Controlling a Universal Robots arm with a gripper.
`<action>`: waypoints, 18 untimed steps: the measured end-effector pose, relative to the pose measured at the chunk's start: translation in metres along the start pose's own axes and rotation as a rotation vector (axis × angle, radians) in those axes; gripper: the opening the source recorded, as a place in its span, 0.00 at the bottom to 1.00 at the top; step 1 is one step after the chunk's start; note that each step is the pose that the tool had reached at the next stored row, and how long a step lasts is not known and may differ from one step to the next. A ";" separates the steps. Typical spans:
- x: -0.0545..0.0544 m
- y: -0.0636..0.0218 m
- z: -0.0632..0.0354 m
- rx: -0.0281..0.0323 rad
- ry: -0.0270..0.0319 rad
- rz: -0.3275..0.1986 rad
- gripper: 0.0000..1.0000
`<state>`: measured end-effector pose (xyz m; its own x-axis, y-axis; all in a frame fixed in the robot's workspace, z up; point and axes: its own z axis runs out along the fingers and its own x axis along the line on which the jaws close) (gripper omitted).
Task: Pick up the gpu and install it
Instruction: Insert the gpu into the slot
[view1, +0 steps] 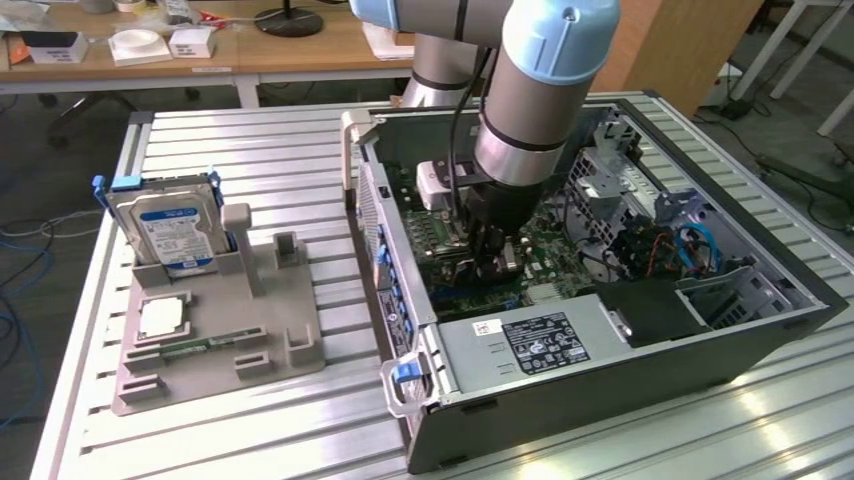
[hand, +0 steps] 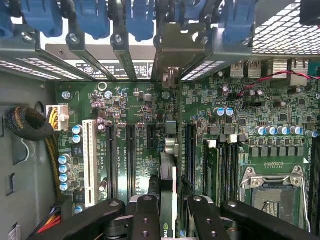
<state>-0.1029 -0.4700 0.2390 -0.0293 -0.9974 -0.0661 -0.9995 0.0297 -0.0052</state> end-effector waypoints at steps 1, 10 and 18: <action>0.000 0.0000 0.0000 0.0000 0.0000 0.000 0.26; 0.000 0.0000 0.0000 -0.0001 0.0000 -0.001 0.26; 0.000 0.0000 -0.0041 0.0001 -0.0026 -0.001 0.26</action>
<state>-0.1029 -0.4701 0.2432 -0.0288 -0.9972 -0.0687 -0.9996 0.0292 -0.0053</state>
